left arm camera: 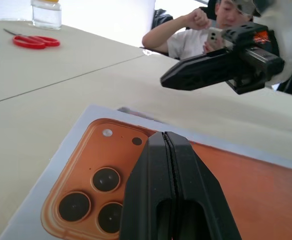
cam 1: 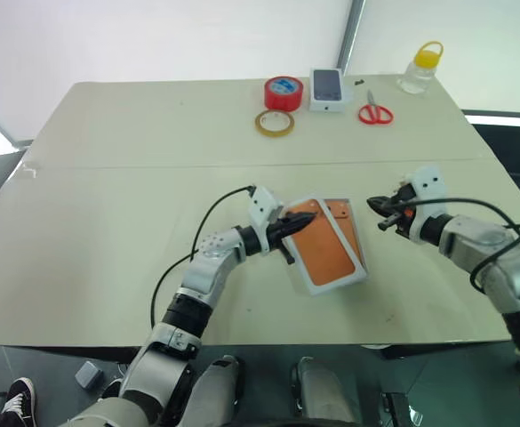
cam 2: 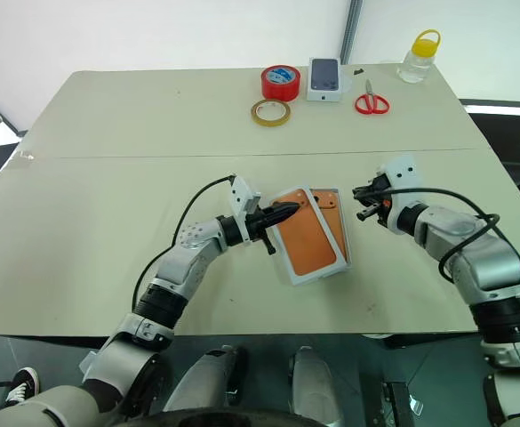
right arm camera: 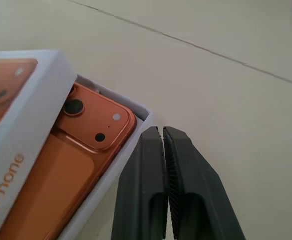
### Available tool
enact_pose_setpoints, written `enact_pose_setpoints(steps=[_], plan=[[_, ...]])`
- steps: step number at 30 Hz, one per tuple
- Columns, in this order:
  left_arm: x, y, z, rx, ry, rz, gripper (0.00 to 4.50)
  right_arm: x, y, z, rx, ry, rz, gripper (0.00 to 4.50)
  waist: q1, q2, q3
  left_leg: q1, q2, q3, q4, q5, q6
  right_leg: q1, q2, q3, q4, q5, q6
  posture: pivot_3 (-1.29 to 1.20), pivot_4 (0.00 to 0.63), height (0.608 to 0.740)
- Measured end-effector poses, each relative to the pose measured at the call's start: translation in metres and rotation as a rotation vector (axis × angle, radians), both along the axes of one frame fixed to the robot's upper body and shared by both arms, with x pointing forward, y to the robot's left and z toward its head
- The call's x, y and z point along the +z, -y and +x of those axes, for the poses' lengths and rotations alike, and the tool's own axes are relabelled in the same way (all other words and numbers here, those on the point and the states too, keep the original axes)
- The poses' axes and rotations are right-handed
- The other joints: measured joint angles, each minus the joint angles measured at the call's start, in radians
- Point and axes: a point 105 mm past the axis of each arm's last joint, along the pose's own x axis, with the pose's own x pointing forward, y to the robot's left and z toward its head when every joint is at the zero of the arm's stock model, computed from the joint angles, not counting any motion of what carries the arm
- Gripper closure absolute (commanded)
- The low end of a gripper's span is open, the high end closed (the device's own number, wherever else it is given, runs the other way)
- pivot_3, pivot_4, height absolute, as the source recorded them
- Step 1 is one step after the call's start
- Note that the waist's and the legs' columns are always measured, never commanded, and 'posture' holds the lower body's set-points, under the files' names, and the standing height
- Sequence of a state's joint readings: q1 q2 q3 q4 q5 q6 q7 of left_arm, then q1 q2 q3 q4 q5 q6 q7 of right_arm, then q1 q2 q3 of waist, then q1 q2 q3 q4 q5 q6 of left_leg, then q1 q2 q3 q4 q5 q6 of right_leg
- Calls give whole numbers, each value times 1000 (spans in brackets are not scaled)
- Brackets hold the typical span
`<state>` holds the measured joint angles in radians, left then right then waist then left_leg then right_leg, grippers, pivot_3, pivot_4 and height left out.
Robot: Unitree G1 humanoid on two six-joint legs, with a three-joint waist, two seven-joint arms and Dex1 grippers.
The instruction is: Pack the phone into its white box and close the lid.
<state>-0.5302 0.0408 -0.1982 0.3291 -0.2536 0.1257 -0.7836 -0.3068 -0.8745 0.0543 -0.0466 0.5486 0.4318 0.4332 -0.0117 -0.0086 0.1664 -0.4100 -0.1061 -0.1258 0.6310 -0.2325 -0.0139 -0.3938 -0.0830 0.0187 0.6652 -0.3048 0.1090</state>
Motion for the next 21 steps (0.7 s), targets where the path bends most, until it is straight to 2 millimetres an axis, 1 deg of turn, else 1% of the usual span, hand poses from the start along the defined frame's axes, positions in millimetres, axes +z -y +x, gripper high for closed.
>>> enact_pose_setpoints(steps=[2,4,6,8,12,14,15,19,21], plan=[[-1,-11,-1,21,-8,3,4500,-5,-1,-8,49,51,-79,4491,1,0,0,0,0,0,0,0,0,0,0,0,0,0,0,0,150,740],[-3,-26,-5,38,-19,28,4500,-7,-8,-13,99,75,-80,4491,-4,0,0,0,1,0,0,0,-1,0,0,2,0,0,0,0,150,740],[-5,-40,-17,19,-24,67,4500,-5,-15,-20,163,95,-71,4491,-6,0,0,1,1,0,-1,1,-1,0,0,3,0,0,0,0,150,740],[-12,-53,-26,5,-77,109,4500,-3,-20,-24,218,116,-104,4491,-2,0,0,2,1,-1,-1,1,-2,1,0,2,0,0,-1,0,150,740],[-24,-66,-33,1,-166,162,4500,-2,-27,-25,261,114,-96,4491,2,0,1,2,1,-2,-1,0,-1,2,-1,2,-1,0,-1,0,150,740],[-30,-68,-33,12,-186,185,4500,-2,-28,-25,282,125,-138,4491,4,0,1,1,0,-2,-1,0,-1,1,-1,2,-1,0,-1,0,150,740],[-32,-66,-33,19,-195,178,4500,-4,-28,-25,293,132,-168,4491,6,-1,1,1,0,-2,-1,0,-1,1,-1,2,-1,0,-1,0,150,740],[-40,-47,-27,55,-239,110,4500,-12,-28,-26,322,123,-227,4491,17,-1,1,1,0,-1,0,0,-1,2,-2,1,-2,0,-1,0,150,740],[-39,-42,-25,57,-219,118,4500,-14,-28,-26,327,118,-234,4491,18,-1,1,2,0,-1,-1,0,-1,2,-2,1,-1,0,-1,0,150,740]])
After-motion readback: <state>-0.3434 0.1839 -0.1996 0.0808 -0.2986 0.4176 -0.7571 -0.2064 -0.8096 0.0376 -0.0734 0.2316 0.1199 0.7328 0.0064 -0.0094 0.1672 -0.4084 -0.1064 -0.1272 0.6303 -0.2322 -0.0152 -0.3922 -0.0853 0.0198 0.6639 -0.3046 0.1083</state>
